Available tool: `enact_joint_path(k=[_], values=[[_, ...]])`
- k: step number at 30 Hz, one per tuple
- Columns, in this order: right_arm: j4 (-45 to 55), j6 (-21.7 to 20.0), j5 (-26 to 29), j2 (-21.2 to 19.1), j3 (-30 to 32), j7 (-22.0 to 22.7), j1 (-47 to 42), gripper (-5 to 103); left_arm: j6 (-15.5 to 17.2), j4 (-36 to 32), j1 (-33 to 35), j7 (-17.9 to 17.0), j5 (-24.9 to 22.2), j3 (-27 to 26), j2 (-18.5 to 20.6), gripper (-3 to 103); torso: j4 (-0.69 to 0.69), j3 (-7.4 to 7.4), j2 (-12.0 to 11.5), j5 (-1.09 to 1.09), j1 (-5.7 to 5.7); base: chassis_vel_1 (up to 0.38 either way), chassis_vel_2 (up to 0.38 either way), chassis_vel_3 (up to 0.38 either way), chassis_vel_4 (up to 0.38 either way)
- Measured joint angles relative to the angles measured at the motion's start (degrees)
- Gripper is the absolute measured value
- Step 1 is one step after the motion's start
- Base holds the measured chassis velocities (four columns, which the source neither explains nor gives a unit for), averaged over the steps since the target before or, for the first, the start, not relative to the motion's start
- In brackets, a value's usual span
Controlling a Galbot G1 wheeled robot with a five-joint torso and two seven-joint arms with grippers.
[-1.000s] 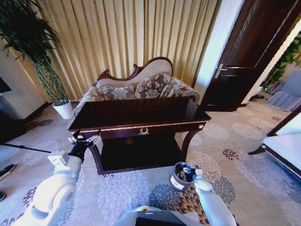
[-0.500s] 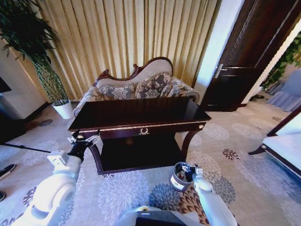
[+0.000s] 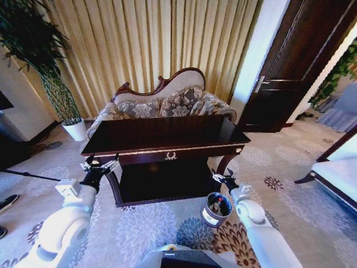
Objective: Move to the front of the table and place the trash on the table into the trash bin.
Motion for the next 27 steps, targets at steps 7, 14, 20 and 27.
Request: enact_joint_path(k=[7,14,20,27], values=[[10.7,-4.4,0.1,-0.7,-0.1,2.0,0.1,100,2.6,-2.1,1.6,-1.4,-0.5,-1.5,-2.0,100,0.02,0.0,0.0,-0.01,0.0,0.0,0.0,0.0,0.0],[16.9,-8.7,0.6,-1.9,0.0,2.7,-0.9,100,3.0,-2.3,2.3,-1.4,-0.7,-2.9,-1.6,100,0.01,0.0,0.0,-0.01,0.0,0.0,0.0,0.0,0.0],[18.2,-9.5,0.8,-2.2,0.4,2.7,-2.2,100,3.0,-2.4,2.3,-1.4,-0.7,-2.6,-0.7,100,0.0,0.0,0.0,0.0,0.0,0.0,0.0,0.0,0.0],[18.4,-9.3,0.7,-2.1,0.7,2.6,-2.9,100,3.0,-2.4,2.6,-1.3,-0.7,-2.6,-0.7,100,0.01,0.01,0.0,0.0,0.02,0.03,-0.026,-0.024,0.037]])
